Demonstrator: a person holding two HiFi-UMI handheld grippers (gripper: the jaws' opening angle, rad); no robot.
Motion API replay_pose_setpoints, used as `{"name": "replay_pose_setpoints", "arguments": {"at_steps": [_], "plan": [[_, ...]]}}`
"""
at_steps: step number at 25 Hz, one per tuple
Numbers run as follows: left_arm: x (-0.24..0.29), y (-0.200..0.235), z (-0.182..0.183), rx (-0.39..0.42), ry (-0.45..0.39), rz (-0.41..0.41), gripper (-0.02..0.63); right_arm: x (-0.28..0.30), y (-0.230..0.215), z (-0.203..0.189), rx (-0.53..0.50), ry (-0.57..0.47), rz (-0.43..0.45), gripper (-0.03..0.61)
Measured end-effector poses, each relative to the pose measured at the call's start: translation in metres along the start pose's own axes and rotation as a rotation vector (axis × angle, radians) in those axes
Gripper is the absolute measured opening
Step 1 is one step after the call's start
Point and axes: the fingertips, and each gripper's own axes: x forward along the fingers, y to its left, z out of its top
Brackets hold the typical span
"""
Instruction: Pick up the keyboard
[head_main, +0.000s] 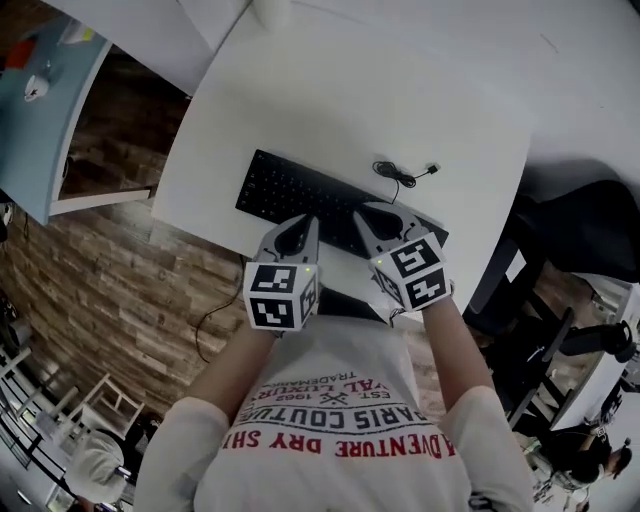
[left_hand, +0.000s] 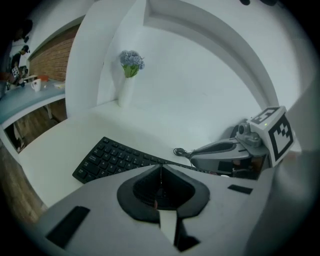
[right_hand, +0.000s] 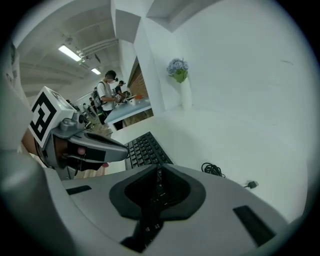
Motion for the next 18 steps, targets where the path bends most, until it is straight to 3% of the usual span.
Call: {"name": "replay_pose_setpoints", "arguments": {"at_steps": [3,6,9,13,18], "plan": [[0.002,0.002,-0.011,0.009,-0.016,0.077,0.028,0.009,-0.004,-0.002,-0.074,0.046,0.077,0.026],[0.008,0.001,-0.023,-0.063,-0.016,0.133,0.028,0.015,-0.014,-0.006,-0.129,0.085,0.134,0.028],[0.012,-0.001,-0.034,-0.181,-0.025,0.168,0.028,0.023,-0.017,-0.014,-0.185,0.127,0.206,0.145],[0.012,0.0,-0.05,-0.28,-0.02,0.206,0.028,0.036,-0.018,-0.029,-0.272,0.223,0.268,0.184],[0.015,-0.002,-0.072,-0.323,0.005,0.219,0.028,0.052,-0.023,-0.039,-0.302,0.313,0.332,0.198]]}}
